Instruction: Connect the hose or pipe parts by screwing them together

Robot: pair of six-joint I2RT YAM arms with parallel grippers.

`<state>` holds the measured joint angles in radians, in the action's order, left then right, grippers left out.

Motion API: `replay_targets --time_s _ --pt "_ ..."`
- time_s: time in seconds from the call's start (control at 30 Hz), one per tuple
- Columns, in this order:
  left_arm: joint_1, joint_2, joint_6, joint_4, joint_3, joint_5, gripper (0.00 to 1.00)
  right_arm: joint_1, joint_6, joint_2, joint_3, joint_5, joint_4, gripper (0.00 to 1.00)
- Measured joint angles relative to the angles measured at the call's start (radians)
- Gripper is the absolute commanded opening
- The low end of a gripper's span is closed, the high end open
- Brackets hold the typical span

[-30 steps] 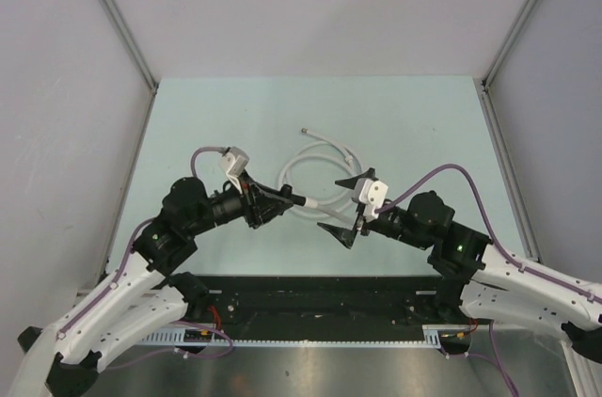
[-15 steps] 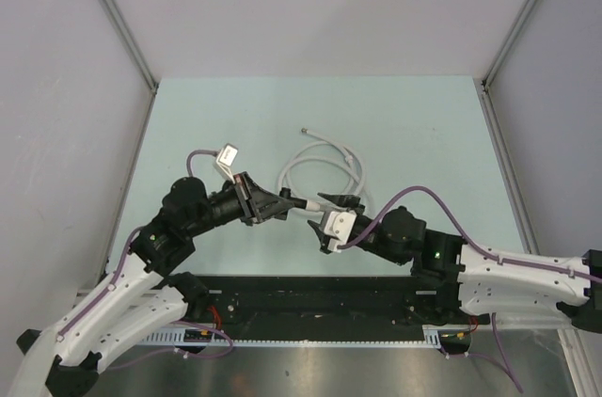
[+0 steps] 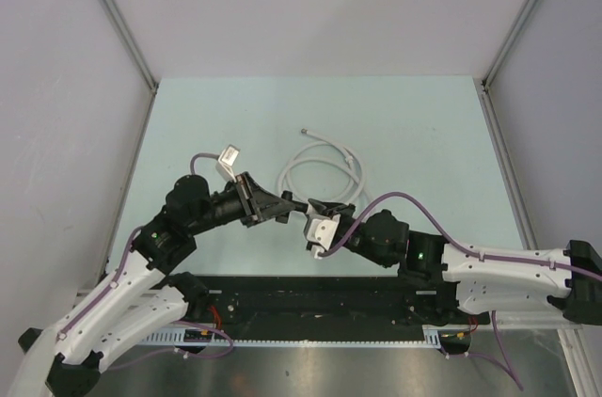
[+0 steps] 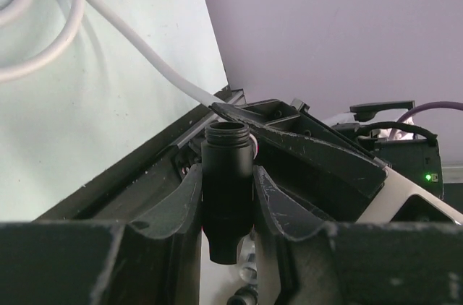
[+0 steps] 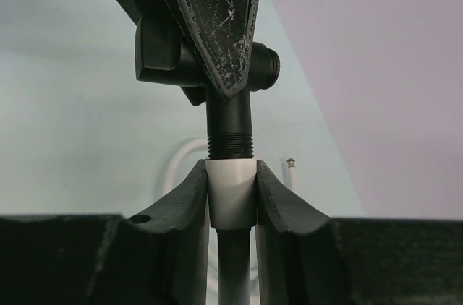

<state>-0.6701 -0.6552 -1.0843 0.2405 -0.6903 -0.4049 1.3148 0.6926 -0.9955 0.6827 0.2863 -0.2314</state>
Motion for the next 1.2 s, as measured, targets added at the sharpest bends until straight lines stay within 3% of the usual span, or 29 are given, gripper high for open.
replay_targets --time_s 0.2,0.43,0.63,0.87,0.93,0.97,1.0,1.1,1.2 --pt "0.005 -0.008 0.079 0.015 -0.018 -0.019 0.0 -0.006 -0.04 0.003 0.0 -0.026 0.003 0.0" --pt "-0.003 0.037 0.501 -0.1 0.004 -0.078 0.0 -0.145 -0.243 0.04 0.008 -0.336 0.016 0.0" --pt "-0.002 0.036 0.859 -0.258 0.091 -0.241 0.0 -0.264 -0.394 0.04 0.012 -0.604 0.066 0.0" --pt "-0.022 0.008 1.164 -0.359 0.135 -0.341 0.0 -0.431 -0.557 0.023 0.012 -0.922 0.103 0.0" --pt "-0.029 0.002 1.201 -0.375 0.139 -0.341 0.0 -0.464 -0.592 0.012 0.012 -0.983 0.094 0.12" --pt "-0.031 -0.002 1.209 -0.38 0.14 -0.34 0.0 -0.473 -0.604 0.011 0.012 -0.994 0.093 0.21" --pt "-0.032 -0.006 1.213 -0.384 0.139 -0.34 0.0 -0.476 -0.612 0.011 0.012 -0.995 0.094 0.37" --pt "-0.032 -0.011 1.202 -0.389 0.139 -0.322 0.0 -0.48 -0.63 0.022 0.012 -0.962 0.114 0.62" --pt "-0.025 0.008 1.128 -0.385 0.14 -0.24 0.0 -0.485 -0.641 0.066 0.012 -0.86 0.166 0.77"
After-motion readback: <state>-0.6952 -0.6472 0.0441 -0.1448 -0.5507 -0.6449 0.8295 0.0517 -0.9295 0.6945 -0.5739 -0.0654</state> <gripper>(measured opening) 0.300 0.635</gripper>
